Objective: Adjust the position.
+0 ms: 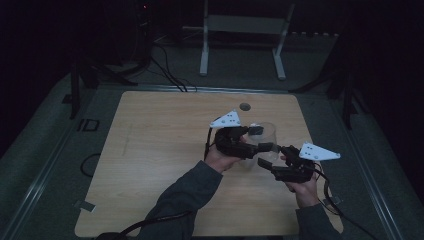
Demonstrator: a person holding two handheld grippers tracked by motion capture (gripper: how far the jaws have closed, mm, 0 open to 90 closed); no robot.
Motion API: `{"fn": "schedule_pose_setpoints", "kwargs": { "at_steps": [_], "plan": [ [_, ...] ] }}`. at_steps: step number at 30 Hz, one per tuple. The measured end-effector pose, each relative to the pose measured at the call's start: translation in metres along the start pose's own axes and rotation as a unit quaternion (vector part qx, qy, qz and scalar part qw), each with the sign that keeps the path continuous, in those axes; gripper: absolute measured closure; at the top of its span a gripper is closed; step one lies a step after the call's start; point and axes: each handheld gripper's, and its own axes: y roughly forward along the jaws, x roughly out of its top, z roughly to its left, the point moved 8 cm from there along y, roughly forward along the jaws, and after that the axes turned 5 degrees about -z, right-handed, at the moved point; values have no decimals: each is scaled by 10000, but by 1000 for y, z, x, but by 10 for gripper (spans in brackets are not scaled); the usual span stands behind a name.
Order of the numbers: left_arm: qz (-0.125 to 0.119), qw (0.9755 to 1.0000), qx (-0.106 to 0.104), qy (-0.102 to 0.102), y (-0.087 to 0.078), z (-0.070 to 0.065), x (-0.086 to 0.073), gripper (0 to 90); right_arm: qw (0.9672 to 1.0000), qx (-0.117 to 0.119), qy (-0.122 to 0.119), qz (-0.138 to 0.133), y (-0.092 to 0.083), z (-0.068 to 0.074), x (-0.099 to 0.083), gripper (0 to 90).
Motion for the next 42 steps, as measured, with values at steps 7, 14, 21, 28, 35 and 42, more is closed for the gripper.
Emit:
{"fn": "schedule_pose_setpoints", "kwargs": {
  "at_steps": [7,14,21,28,35,42],
  "plan": [
    [354,9987,271,239,1,1,-7,308,9980,-186,-377,463,-3,0,3,282],
    [704,9943,502,617,3,-2,-13,307,9935,-325,-604,908,0,-1,0,298],
    [659,9946,538,594,4,-3,-13,294,9933,-293,-621,930,4,2,-3,399],
    [244,9981,474,293,3,-3,-7,235,9945,-341,-611,780,5,2,-2,409],
    [50,9983,538,197,5,-4,-11,277,9962,-315,-505,638,7,4,-4,408],
    [83,9980,561,278,4,-4,-10,302,9951,-402,-475,773,4,2,-4,278]
  ]
}}
